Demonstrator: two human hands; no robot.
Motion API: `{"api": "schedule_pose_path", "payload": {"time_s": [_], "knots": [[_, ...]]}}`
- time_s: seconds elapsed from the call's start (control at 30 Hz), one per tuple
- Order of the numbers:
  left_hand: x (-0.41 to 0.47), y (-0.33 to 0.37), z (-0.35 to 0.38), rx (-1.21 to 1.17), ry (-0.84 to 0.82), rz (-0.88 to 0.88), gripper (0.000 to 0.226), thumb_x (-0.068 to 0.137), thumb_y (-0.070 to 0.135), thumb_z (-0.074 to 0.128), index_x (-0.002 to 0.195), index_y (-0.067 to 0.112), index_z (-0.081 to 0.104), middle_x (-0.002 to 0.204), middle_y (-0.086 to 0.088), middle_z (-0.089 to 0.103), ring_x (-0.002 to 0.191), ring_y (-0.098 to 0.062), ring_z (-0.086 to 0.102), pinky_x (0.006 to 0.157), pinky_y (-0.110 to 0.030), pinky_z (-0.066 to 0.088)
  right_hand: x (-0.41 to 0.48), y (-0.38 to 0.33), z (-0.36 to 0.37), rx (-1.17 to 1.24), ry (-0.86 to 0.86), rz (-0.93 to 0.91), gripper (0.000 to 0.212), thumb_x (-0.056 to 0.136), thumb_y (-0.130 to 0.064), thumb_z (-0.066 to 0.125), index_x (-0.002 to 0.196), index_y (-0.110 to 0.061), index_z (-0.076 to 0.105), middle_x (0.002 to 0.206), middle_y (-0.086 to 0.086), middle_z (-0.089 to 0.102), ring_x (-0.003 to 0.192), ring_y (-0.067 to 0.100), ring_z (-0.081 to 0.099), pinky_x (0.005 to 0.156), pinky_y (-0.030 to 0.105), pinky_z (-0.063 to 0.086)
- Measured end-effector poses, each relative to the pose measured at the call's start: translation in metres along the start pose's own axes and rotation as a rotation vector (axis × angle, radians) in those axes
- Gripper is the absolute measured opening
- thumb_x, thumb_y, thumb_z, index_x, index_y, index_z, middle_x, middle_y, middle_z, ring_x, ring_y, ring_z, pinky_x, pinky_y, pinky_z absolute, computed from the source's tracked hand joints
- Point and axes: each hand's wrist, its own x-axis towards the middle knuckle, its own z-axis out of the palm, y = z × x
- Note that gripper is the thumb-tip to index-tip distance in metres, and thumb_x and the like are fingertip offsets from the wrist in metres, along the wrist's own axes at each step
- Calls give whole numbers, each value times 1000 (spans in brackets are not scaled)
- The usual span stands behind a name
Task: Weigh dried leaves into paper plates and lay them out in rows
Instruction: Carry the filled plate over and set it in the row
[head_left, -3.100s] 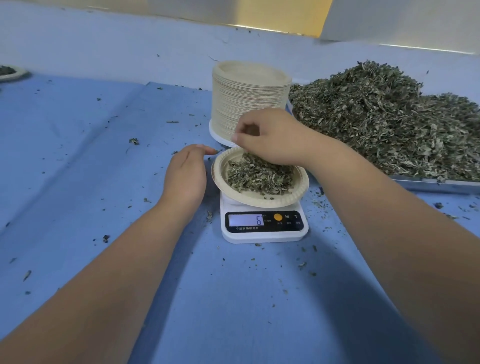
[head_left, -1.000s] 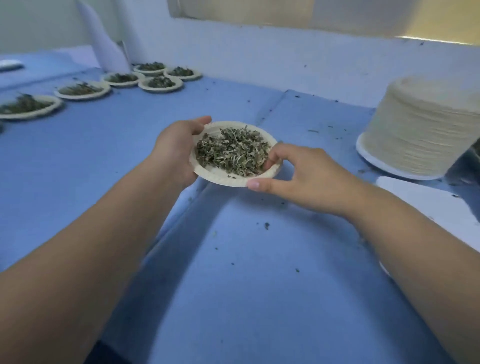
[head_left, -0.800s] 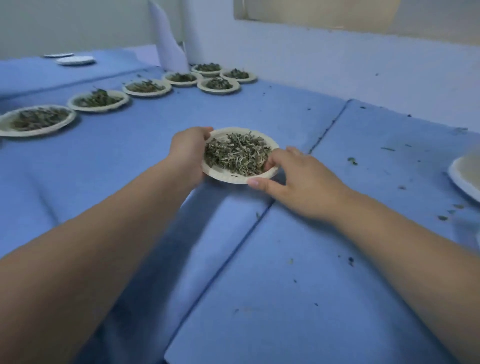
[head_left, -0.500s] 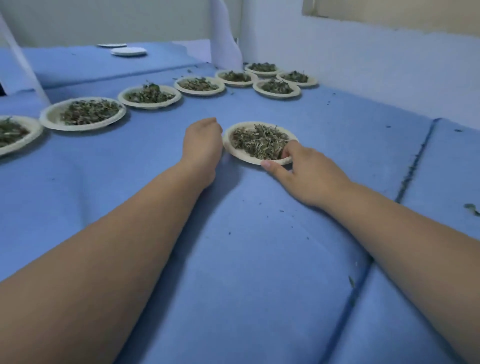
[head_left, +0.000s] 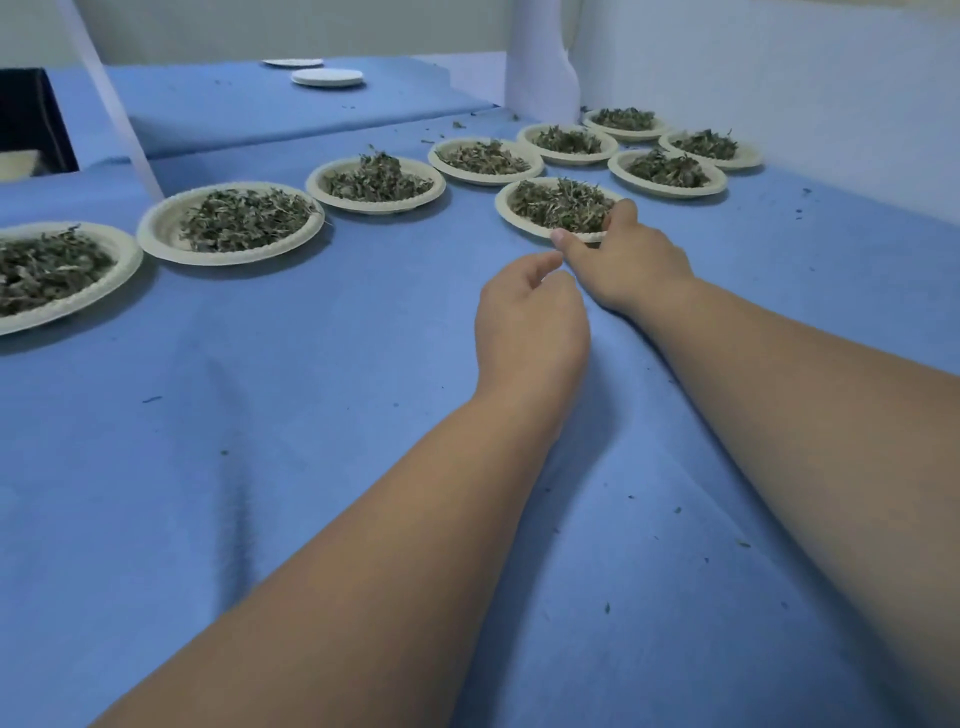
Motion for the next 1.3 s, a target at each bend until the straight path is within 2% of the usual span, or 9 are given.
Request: {"api": "schedule_pose_path", "payload": {"time_s": [0.13,0.23,0.37,0.53,0.67,0.83,1.0,1.2,1.3], "knots": [[-8,3,-1,31,-30,30,28,84,18,47,91,35,69,60,16,60,53,-2,50,58,-27,39,11,-1,3,0,-3,38,94,83,-83,36,147,-15,31,142,14,54,131,37,48,104,52,40],[-9,3,1,74,-49,53,54,70,27,41,114,28,72,84,6,64,62,-7,51,62,-27,39,18,-1,4,-14,-7,79,97,81,-84,35,150,-16,26,145,16,52,133,38,46,104,52,39],[-12,3,1,112,-67,75,49,79,23,45,120,24,71,88,0,66,51,0,52,52,-21,38,19,-2,8,-9,7,109,96,83,-81,29,154,-16,16,147,21,47,136,40,42,105,54,34],[-16,6,1,146,-66,68,39,83,18,46,111,24,71,101,-8,73,100,-31,68,71,-29,43,4,4,4,-53,-32,163,98,80,-80,28,156,-21,8,152,23,39,142,38,34,112,55,29],[-22,9,-1,149,-87,76,30,87,14,49,106,25,71,82,7,61,92,-28,67,72,-29,44,-27,20,-9,-76,-113,83,103,74,-77,28,158,-21,9,158,15,35,147,31,28,116,54,24],[-57,26,-11,209,-191,42,64,64,32,52,125,20,69,89,6,63,68,-9,56,50,-16,40,-68,38,-23,-119,-163,31,88,85,-73,24,158,-24,19,165,6,25,153,26,18,120,56,17],[-92,20,-36,312,-256,38,44,91,11,50,130,24,67,127,-1,68,80,-8,59,57,-19,43,-105,47,-33,-173,-174,12,82,88,-74,21,156,-27,26,165,4,23,152,26,18,119,57,17],[-146,28,-57,345,-328,113,44,83,17,51,121,29,68,124,2,68,116,-3,62,70,-25,49,-166,57,-50,-202,-233,-63,74,97,-66,19,159,-27,21,168,6,12,155,24,10,122,56,12],[-168,30,-61,311,-309,95,42,73,23,52,108,32,73,114,7,71,102,-6,70,90,-41,61,-210,67,-67,-126,-220,-115,67,101,-59,29,158,-23,25,166,9,21,153,25,16,122,52,17]]}}
